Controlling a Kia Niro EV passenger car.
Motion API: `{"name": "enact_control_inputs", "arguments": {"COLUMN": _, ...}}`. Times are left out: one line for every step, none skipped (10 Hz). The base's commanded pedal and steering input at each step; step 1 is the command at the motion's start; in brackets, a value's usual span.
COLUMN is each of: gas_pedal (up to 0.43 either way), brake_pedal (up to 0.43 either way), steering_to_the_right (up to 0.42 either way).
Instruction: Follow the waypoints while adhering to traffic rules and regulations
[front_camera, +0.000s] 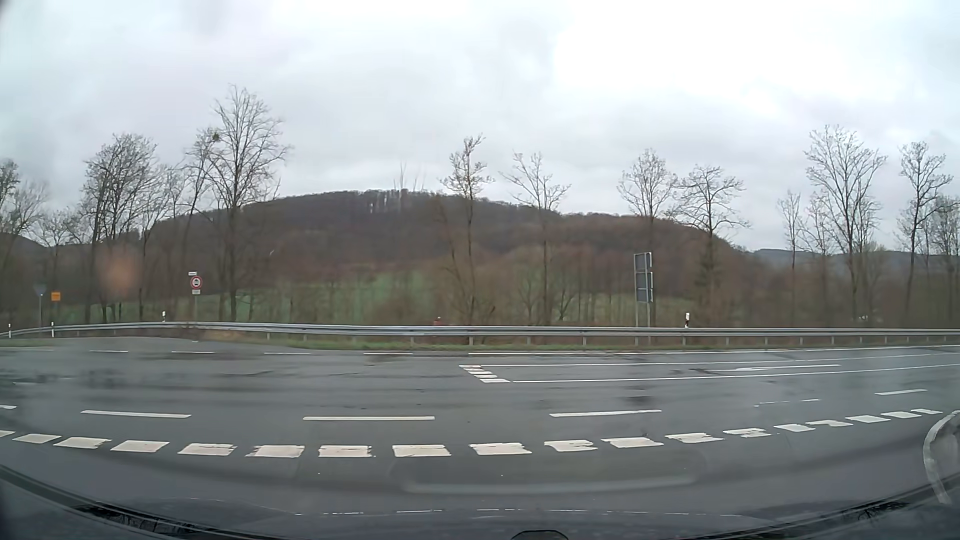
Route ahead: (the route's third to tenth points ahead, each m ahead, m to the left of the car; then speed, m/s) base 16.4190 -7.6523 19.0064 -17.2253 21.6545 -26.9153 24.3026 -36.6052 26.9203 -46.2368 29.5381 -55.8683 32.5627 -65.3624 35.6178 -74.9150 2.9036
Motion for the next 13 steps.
{"name": "enact_control_inputs", "arguments": {"gas_pedal": 0.0, "brake_pedal": 0.28, "steering_to_the_right": 0.355}}
{"name": "enact_control_inputs", "arguments": {"gas_pedal": 0.0, "brake_pedal": 0.28, "steering_to_the_right": 0.35}}
{"name": "enact_control_inputs", "arguments": {"gas_pedal": 0.0, "brake_pedal": 0.28, "steering_to_the_right": 0.346}}
{"name": "enact_control_inputs", "arguments": {"gas_pedal": 0.0, "brake_pedal": 0.274, "steering_to_the_right": 0.342}}
{"name": "enact_control_inputs", "arguments": {"gas_pedal": 0.0, "brake_pedal": 0.256, "steering_to_the_right": 0.339}}
{"name": "enact_control_inputs", "arguments": {"gas_pedal": 0.0, "brake_pedal": 0.244, "steering_to_the_right": 0.335}}
{"name": "enact_control_inputs", "arguments": {"gas_pedal": 0.0, "brake_pedal": 0.244, "steering_to_the_right": 0.328}}
{"name": "enact_control_inputs", "arguments": {"gas_pedal": 0.0, "brake_pedal": 0.244, "steering_to_the_right": 0.315}}
{"name": "enact_control_inputs", "arguments": {"gas_pedal": 0.0, "brake_pedal": 0.238, "steering_to_the_right": 0.303}}
{"name": "enact_control_inputs", "arguments": {"gas_pedal": 0.0, "brake_pedal": 0.226, "steering_to_the_right": 0.291}}
{"name": "enact_control_inputs", "arguments": {"gas_pedal": 0.0, "brake_pedal": 0.232, "steering_to_the_right": 0.283}}
{"name": "enact_control_inputs", "arguments": {"gas_pedal": 0.0, "brake_pedal": 0.195, "steering_to_the_right": 0.281}}
{"name": "enact_control_inputs", "arguments": {"gas_pedal": 0.0, "brake_pedal": 0.0, "steering_to_the_right": 0.278}}
